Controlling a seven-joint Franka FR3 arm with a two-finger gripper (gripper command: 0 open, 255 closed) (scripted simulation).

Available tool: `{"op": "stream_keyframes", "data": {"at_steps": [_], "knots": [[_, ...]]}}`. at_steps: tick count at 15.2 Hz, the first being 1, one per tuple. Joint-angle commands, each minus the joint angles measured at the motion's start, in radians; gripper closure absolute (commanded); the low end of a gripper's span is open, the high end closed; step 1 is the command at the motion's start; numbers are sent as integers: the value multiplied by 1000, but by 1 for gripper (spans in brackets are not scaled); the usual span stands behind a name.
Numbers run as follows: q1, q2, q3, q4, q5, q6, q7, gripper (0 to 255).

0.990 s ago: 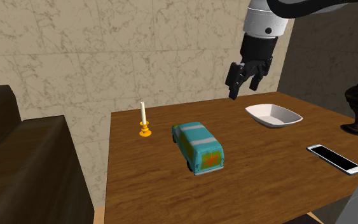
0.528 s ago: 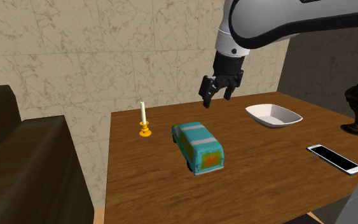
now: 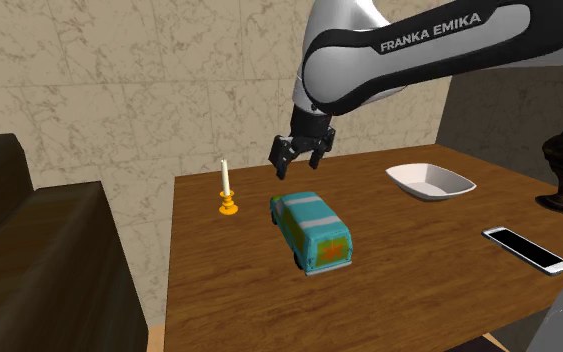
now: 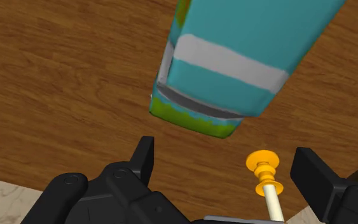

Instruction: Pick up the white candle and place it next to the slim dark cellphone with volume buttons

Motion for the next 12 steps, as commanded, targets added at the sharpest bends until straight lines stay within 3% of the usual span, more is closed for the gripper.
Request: {"op": "stream_keyframes", "data": {"at_steps": [1,12], "knots": [[3,65,15,21,2,62,20,0],[19,441,79,253,-50,292,131,0]]}}
